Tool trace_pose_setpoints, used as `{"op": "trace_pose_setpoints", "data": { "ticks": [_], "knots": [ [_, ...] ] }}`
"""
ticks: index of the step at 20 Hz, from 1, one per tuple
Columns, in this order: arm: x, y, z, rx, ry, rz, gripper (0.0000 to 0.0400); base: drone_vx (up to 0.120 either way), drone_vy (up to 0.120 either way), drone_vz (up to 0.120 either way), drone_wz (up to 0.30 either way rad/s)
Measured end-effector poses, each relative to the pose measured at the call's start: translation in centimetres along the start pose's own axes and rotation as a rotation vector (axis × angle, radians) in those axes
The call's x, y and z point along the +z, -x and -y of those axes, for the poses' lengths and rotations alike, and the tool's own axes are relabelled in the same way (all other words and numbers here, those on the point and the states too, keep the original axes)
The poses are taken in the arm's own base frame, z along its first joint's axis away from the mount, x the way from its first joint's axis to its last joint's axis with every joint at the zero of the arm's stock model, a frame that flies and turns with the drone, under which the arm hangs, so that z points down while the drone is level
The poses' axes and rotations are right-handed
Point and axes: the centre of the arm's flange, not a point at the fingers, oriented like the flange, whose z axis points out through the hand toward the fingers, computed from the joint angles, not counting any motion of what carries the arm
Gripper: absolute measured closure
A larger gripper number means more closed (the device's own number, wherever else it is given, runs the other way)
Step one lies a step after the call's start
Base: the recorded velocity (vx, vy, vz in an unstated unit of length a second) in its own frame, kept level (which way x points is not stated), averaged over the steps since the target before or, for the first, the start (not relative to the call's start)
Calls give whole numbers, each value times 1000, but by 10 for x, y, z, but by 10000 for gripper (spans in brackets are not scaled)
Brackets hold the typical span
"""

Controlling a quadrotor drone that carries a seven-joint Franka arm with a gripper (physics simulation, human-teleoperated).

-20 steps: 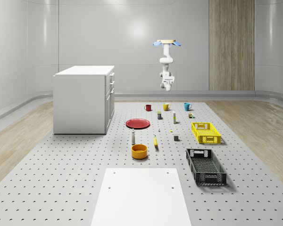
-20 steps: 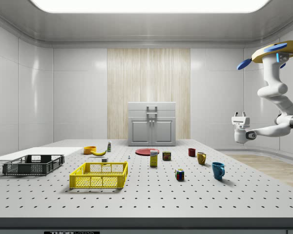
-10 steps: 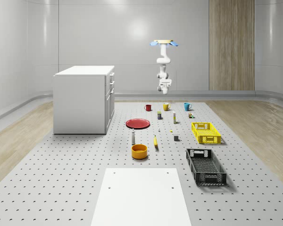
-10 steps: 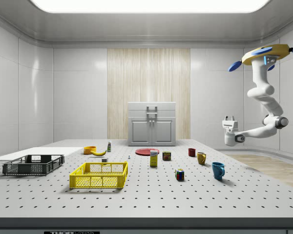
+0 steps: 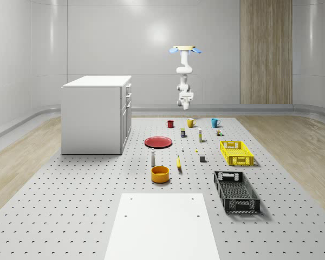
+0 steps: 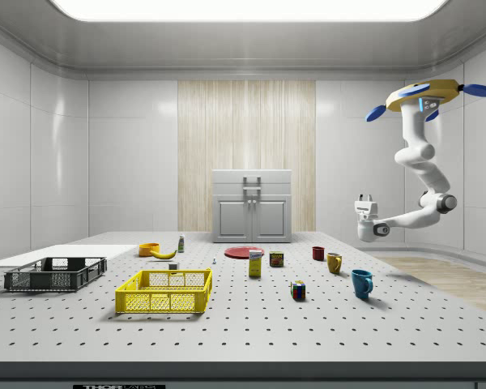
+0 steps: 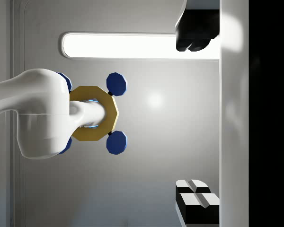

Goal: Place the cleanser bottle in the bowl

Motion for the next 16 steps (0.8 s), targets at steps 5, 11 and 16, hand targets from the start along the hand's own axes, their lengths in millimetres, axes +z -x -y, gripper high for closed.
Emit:
{"op": "trace_pose_setpoints", "data": {
  "ticks": [5, 11, 16],
  "knots": [
    [0, 0, 0, 0, -2, -3, 0, 120, -120, 0, 0],
    [0, 1, 0, 0, -4, -8, 0, 120, -120, 0, 0],
    [0, 1, 0, 0, -5, -13, 0, 120, -120, 0, 0]
  ]
}}
